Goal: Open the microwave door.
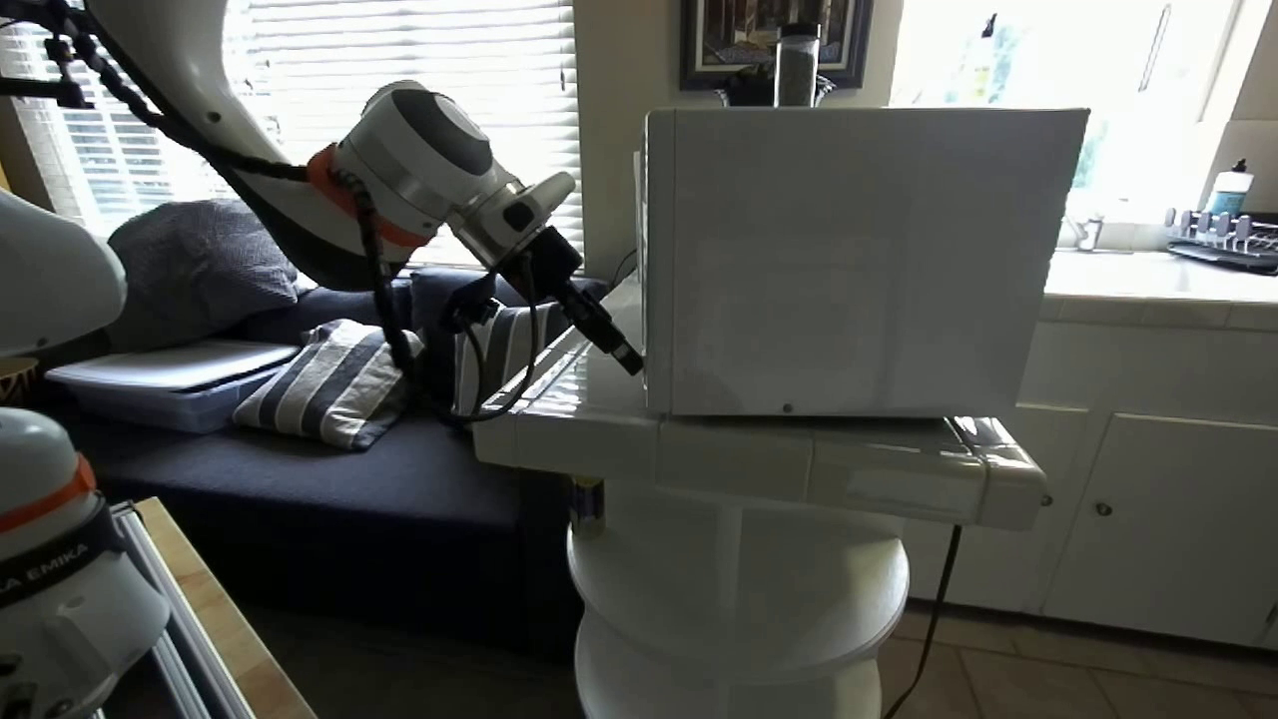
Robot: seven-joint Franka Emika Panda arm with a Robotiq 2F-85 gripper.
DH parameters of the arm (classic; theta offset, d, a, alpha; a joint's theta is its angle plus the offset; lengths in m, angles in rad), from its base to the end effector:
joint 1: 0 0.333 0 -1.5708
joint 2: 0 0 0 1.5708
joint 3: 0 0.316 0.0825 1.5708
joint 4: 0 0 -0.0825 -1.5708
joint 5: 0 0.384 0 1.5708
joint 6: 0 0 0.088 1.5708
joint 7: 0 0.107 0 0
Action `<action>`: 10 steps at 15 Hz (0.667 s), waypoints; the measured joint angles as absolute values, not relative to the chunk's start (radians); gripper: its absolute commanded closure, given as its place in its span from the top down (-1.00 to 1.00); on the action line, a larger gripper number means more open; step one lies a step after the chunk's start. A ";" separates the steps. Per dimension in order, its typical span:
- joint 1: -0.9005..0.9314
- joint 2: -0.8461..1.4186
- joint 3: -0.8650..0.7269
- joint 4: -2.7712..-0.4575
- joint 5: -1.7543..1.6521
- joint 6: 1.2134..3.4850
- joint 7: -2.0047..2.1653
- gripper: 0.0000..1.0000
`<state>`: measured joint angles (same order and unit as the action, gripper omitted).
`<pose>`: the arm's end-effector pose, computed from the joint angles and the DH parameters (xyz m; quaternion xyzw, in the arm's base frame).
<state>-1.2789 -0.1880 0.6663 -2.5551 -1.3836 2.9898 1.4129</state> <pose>0.4016 -0.2003 0.3405 0.8791 -0.3036 0.2950 0.2191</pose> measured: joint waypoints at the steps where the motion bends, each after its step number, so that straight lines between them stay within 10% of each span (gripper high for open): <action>1: -1.285 -0.186 0.671 -2.550 -1.442 2.990 1.450 -1.00; 10: -1.277 -0.154 0.705 -2.513 -1.929 2.893 1.769 -1.00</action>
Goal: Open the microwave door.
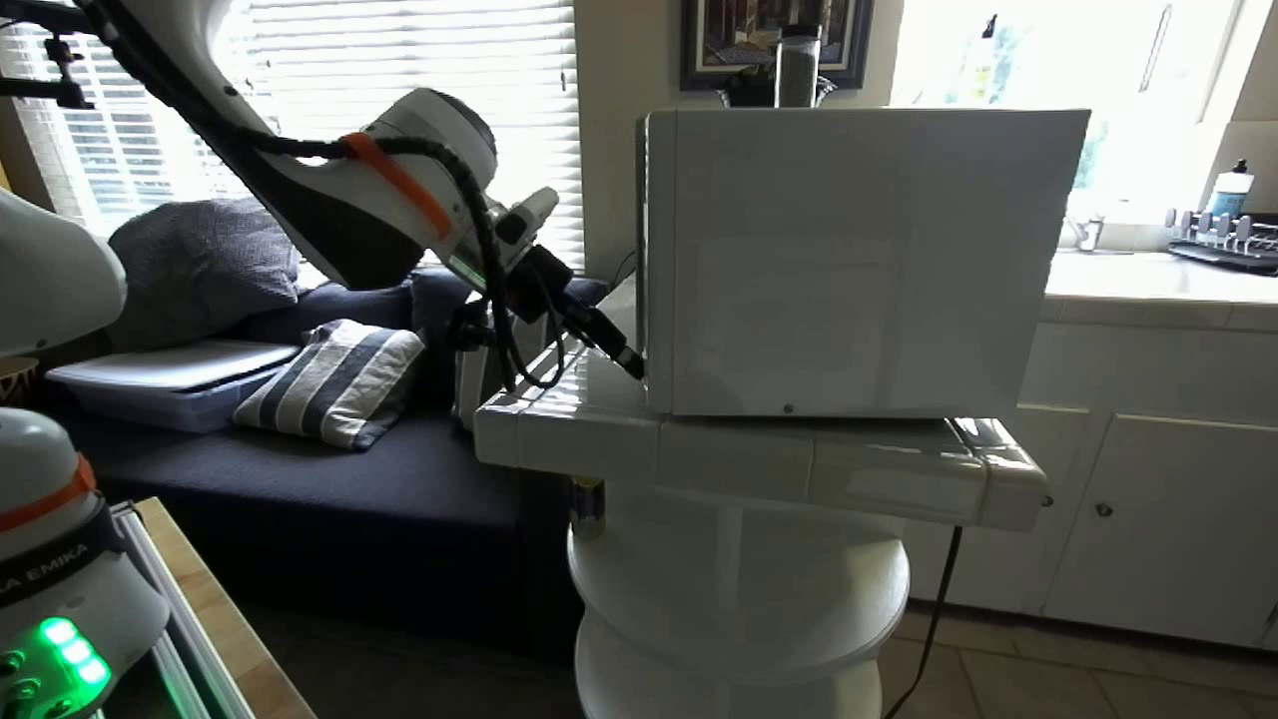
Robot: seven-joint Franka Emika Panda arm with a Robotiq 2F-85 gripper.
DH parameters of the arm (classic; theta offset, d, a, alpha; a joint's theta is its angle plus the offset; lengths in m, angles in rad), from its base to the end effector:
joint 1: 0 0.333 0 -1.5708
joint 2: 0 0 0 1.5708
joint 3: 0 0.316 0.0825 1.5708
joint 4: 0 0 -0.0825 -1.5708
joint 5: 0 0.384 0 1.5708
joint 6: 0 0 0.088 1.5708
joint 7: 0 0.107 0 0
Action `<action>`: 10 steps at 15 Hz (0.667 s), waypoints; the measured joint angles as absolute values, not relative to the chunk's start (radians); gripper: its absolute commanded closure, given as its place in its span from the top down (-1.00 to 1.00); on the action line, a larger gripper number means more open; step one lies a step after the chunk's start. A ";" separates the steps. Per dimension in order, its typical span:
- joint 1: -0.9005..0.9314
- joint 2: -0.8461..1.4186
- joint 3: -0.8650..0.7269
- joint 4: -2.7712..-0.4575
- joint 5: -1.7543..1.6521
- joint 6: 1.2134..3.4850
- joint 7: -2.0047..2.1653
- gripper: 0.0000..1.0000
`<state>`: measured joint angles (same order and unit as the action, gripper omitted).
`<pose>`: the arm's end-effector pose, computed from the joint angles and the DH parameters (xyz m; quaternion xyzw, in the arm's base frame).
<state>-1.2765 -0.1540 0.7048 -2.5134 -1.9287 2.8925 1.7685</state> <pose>0.3947 -0.1927 0.3189 0.8775 -0.2087 0.3212 0.2886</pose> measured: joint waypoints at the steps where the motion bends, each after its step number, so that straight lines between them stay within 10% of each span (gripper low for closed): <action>1: -1.271 -0.143 0.711 -2.513 -1.967 2.864 1.793 -1.00; 10: -1.075 -0.118 0.533 -2.525 -2.077 2.804 1.758 -1.00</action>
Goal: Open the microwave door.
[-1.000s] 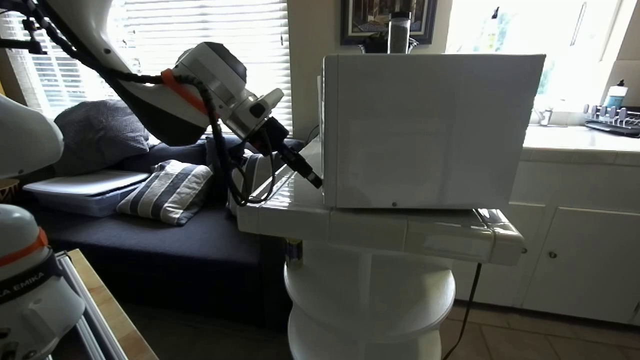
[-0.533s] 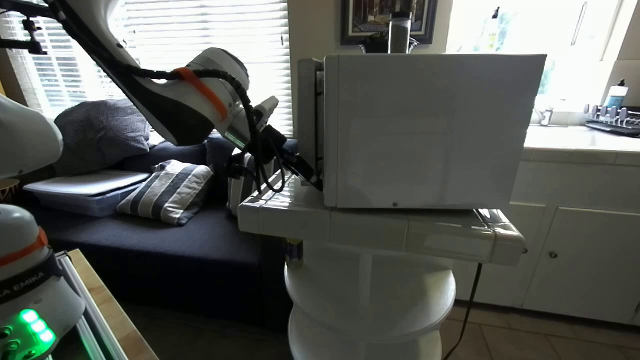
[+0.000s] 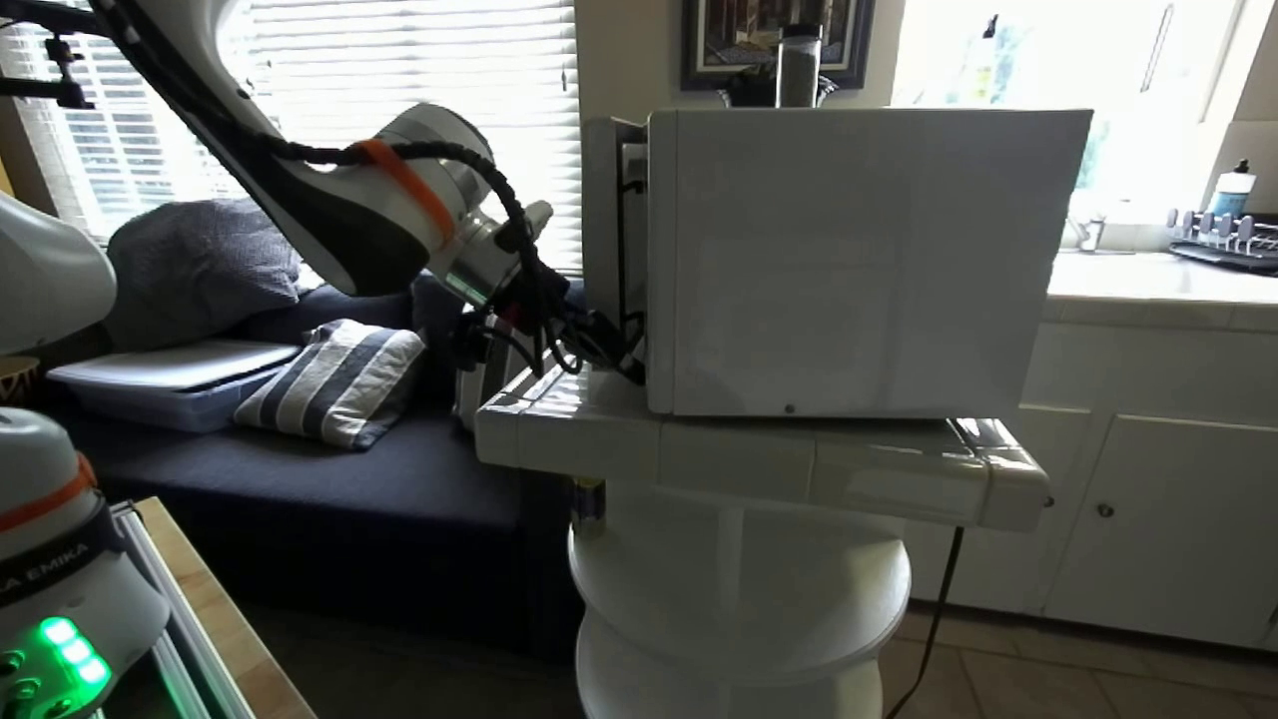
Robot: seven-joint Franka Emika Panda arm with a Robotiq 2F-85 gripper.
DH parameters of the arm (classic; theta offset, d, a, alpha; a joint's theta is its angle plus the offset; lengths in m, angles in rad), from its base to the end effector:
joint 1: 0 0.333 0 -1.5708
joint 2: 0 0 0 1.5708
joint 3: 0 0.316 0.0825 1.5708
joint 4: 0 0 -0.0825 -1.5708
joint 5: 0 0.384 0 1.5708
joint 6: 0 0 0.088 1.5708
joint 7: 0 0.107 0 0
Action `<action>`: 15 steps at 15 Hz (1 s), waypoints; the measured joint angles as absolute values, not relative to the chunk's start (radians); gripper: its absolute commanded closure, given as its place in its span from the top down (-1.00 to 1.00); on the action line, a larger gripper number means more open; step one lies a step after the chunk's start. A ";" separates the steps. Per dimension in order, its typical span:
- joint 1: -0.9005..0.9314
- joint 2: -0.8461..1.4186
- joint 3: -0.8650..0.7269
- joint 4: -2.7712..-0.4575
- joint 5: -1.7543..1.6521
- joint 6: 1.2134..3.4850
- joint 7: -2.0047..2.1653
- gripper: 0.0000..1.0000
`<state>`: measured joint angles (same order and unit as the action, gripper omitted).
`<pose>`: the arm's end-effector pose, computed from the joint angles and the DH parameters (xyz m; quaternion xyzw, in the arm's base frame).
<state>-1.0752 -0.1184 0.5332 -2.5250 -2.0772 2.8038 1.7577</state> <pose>0.3911 -0.1903 0.3055 0.8796 -0.1388 0.3164 0.3271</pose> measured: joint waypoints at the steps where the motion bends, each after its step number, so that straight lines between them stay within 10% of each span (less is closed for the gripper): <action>1: -1.009 -0.114 0.454 -2.523 -2.061 2.830 1.706 -1.00; 14: -0.537 -0.212 -0.173 -2.712 -1.368 3.086 0.798 -1.00; 15: -0.506 -0.231 -0.202 -2.732 -1.300 3.089 0.737 -0.48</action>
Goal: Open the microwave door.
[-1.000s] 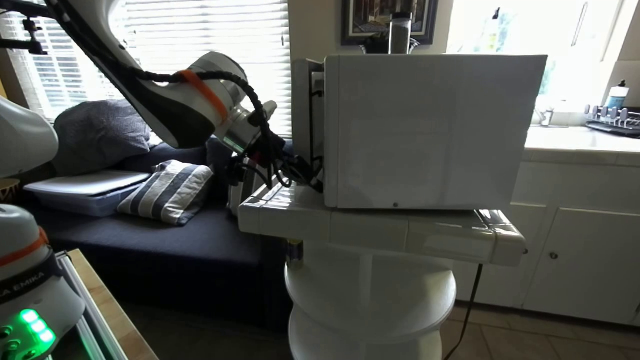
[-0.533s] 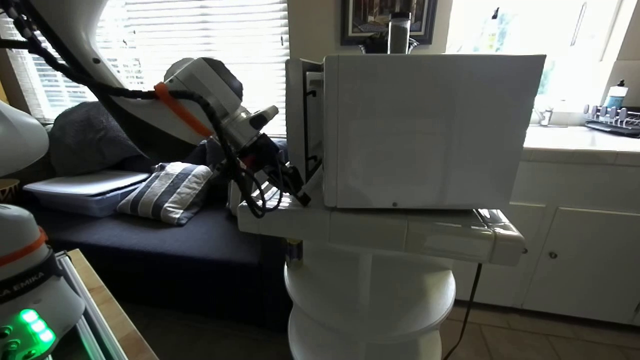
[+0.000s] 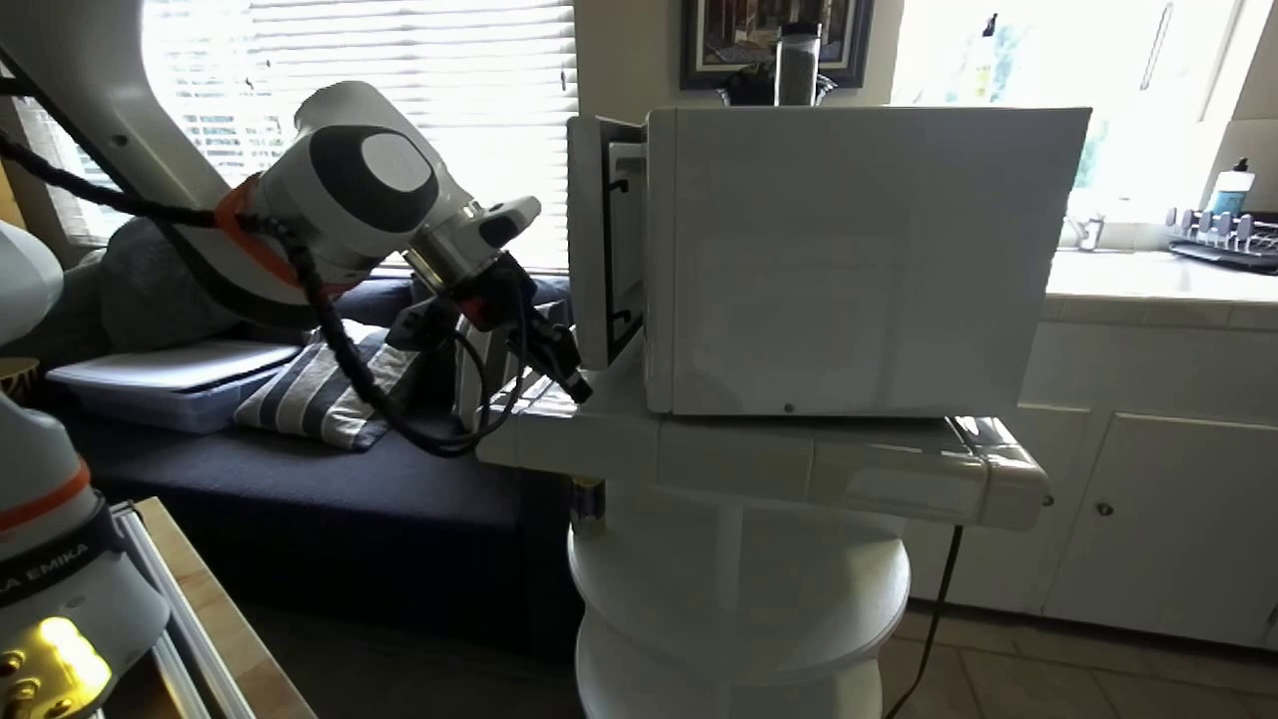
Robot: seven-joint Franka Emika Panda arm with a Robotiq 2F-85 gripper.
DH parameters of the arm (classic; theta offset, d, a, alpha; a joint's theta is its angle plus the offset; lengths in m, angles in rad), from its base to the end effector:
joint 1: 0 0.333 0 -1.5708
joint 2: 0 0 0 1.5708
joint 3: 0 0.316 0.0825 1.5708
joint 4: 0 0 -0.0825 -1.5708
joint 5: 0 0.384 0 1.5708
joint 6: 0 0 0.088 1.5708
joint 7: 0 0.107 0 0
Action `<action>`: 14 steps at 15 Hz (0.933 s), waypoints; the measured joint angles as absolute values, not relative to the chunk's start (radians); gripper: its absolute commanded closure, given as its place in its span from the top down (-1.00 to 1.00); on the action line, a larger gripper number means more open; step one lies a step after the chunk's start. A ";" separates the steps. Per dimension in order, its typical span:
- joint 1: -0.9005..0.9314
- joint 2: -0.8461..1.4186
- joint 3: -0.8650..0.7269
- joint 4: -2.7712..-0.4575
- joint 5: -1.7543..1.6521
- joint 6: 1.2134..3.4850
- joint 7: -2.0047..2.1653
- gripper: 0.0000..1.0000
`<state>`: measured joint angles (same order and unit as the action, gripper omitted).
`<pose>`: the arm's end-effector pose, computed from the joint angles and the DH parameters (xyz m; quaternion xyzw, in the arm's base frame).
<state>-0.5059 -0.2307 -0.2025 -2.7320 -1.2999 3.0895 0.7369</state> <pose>0.3474 -0.1900 0.3265 0.9487 -0.0815 0.2452 0.1823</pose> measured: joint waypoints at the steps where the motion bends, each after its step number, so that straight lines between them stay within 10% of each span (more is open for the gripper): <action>1: -0.477 -0.250 -0.226 -2.751 -1.229 3.090 0.679 -0.46; 10: 0.010 -0.377 -0.504 -2.735 -0.517 2.723 0.225 0.87; 14: -0.126 -0.538 -0.331 -2.718 -0.332 2.412 0.126 1.00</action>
<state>-0.1257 -0.5382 -0.3310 -2.7181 -0.3316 2.4116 0.1262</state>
